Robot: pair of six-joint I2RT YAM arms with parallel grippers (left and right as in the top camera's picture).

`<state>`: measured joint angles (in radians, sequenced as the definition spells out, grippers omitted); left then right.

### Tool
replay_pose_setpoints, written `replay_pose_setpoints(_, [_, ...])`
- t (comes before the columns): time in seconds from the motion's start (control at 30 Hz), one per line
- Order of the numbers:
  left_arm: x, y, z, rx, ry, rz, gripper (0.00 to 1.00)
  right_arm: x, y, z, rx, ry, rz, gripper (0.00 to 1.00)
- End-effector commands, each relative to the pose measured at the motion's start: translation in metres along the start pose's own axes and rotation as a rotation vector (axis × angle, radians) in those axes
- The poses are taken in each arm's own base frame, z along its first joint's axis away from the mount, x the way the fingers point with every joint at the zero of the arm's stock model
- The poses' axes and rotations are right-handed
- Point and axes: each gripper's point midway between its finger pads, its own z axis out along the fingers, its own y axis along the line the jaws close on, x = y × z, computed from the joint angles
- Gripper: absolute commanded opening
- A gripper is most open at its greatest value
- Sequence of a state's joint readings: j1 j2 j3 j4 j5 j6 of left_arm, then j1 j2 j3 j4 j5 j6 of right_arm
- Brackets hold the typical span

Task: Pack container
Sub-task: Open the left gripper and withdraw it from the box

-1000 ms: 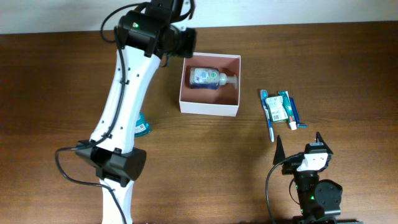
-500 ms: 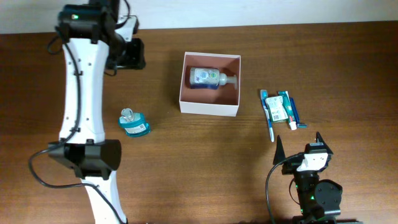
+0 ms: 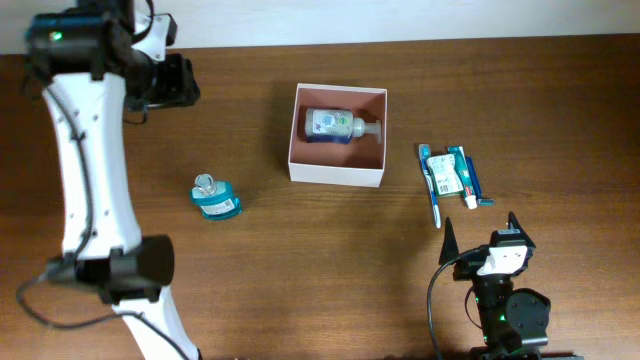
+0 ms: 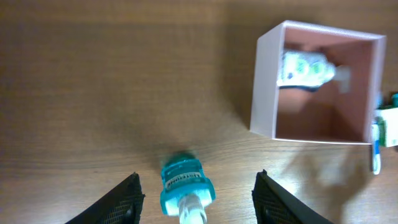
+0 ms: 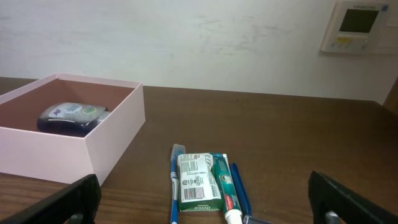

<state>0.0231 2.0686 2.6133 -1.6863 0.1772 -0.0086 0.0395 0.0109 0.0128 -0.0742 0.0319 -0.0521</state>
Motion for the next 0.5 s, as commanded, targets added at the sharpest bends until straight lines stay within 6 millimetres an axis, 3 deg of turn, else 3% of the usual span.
replay_pose_setpoints(0.0, [0.005, -0.013, -0.068, 0.018, -0.155, -0.011, 0.58, 0.003, -0.001, 0.000, 0.005, 0.004, 0.008, 0.98])
replay_pose_setpoints(0.07, [0.014, -0.016, -0.082, 0.020, -0.170, -0.019, 0.58, 0.003, -0.001, 0.000, 0.005, 0.004, 0.008, 0.99])
replay_pose_setpoints(0.17, [0.040, -0.010, -0.086, -0.018, -0.125, -0.040, 0.58, 0.003, -0.001, 0.000, 0.005, 0.004, 0.008, 0.99])
replay_pose_setpoints(0.3, [0.100, 0.020, -0.064, -0.172, 0.052, -0.083, 0.59, 0.003, -0.001, 0.000, 0.005, 0.004, 0.008, 0.99])
replay_pose_setpoints(0.33, [0.113, 0.026, -0.053, -0.195, 0.095, -0.086, 0.63, 0.003, -0.001, 0.000, 0.005, 0.004, 0.008, 0.99])
replay_pose_setpoints(0.47, [0.105, 0.022, -0.017, -0.136, 0.069, -0.076, 0.69, 0.003, -0.001, 0.000, 0.005, 0.004, 0.008, 0.99])
